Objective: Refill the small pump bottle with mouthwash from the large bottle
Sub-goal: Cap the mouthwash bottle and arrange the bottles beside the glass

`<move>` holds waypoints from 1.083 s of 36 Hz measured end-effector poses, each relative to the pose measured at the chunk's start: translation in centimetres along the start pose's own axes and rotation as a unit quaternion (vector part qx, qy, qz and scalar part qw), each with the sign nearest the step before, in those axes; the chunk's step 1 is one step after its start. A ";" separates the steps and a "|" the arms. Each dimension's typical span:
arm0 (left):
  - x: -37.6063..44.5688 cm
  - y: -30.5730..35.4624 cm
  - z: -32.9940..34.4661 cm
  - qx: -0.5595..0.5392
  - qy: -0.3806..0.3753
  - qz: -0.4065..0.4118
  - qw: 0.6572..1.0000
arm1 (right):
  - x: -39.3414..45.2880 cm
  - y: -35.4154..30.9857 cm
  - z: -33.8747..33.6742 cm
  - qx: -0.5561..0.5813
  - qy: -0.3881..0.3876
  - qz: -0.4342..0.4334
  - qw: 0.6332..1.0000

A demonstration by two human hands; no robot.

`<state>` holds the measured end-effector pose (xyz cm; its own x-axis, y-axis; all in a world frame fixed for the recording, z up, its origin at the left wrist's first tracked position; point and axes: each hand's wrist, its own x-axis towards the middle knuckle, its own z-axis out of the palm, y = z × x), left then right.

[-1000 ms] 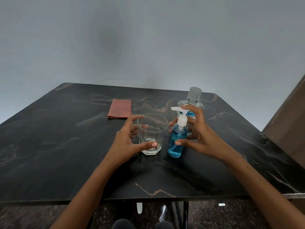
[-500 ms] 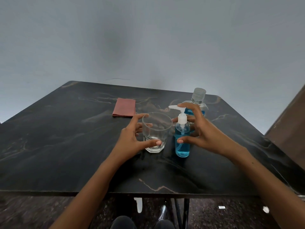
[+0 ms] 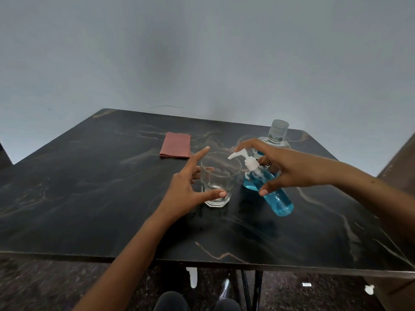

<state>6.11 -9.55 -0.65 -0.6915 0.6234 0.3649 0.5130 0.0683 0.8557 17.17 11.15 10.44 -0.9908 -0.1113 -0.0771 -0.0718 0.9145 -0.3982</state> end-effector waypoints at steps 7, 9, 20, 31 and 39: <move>0.0 0.0 0.0 0.000 0.002 0.001 1.000 | 0.1 -0.2 0.1 -0.006 0.002 0.024 1.000; 0.0 0.0 0.0 0.001 0.003 0.001 1.000 | 0.0 -0.1 0.1 -0.005 0.011 0.018 1.000; 0.1 0.0 0.1 0.001 0.003 0.000 1.000 | 0.1 -0.3 0.7 0.019 0.041 0.007 0.999; 0.2 -0.4 0.1 0.001 0.002 0.003 1.000 | 0.5 -0.8 1.3 0.014 0.047 0.011 0.999; 0.2 -0.4 0.1 -0.001 0.002 0.001 1.000 | 0.1 -0.8 1.1 0.005 0.053 0.011 0.999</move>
<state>5.86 -9.41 -0.93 -0.6925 0.6205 0.3679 0.5129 0.0650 0.8560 17.20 9.99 9.74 -0.9987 -0.0501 0.0110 -0.0503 0.9125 -0.4059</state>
